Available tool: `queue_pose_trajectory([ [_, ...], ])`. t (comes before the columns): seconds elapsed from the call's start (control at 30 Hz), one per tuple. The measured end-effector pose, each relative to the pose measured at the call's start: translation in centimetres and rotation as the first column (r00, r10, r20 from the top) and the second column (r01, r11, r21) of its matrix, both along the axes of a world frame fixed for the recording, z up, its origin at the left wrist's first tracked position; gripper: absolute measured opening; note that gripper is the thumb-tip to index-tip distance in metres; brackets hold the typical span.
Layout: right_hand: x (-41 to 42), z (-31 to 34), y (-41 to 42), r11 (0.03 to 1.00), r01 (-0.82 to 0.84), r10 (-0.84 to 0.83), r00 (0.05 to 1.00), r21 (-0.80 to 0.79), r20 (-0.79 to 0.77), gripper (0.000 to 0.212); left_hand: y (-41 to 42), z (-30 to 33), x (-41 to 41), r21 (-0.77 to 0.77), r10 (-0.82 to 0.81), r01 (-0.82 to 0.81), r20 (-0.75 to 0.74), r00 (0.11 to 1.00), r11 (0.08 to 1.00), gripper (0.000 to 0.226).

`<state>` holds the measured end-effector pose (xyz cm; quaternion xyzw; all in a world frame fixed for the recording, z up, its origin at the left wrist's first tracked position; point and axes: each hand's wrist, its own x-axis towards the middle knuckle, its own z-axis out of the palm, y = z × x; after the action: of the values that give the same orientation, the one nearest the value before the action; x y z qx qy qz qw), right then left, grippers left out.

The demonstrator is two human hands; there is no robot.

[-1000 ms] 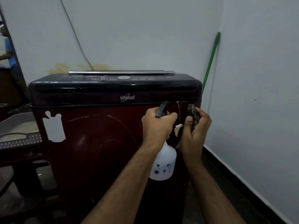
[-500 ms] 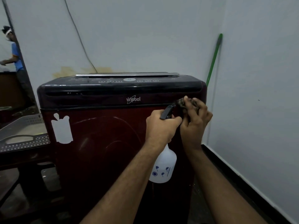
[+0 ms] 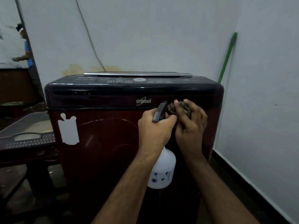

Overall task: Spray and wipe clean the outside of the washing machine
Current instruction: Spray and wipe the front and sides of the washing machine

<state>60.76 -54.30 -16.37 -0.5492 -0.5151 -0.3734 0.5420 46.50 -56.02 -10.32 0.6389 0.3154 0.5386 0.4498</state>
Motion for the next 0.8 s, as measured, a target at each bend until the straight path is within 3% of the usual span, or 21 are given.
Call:
queue_pose_trajectory([
  [0.2,-1.2,4.3,0.8,0.984,-0.101,0.123,0.98,0.145,-0.158,0.055,0.5,-0.3,-2.1,-0.028,0.022,-0.023,-0.032,0.999,0.999,0.023],
  [0.37,-2.9,3.3,1.5,0.979,-0.186,0.198,0.965,-0.081,0.173,0.063,0.8,-0.4,-3.5,-0.041,0.056,-0.053,0.063,0.996,0.998,0.012],
  [0.53,-5.1,5.2,2.1,0.976,-0.214,0.211,0.975,0.038,0.066,0.057,1.4,-1.0,-6.0,-0.028,0.127,-0.126,0.043,0.991,0.992,0.026],
  [0.7,-9.7,4.6,4.2,0.966,-0.238,0.26,0.902,-0.103,0.346,0.054,2.6,-0.7,-9.5,-0.06,0.208,-0.203,0.1,0.973,0.977,0.018],
  [0.8,-9.1,4.2,3.8,0.945,-0.298,0.328,0.88,-0.138,0.344,0.051,3.3,-0.7,-11.8,-0.056,0.224,-0.22,0.085,0.971,0.974,0.01],
])
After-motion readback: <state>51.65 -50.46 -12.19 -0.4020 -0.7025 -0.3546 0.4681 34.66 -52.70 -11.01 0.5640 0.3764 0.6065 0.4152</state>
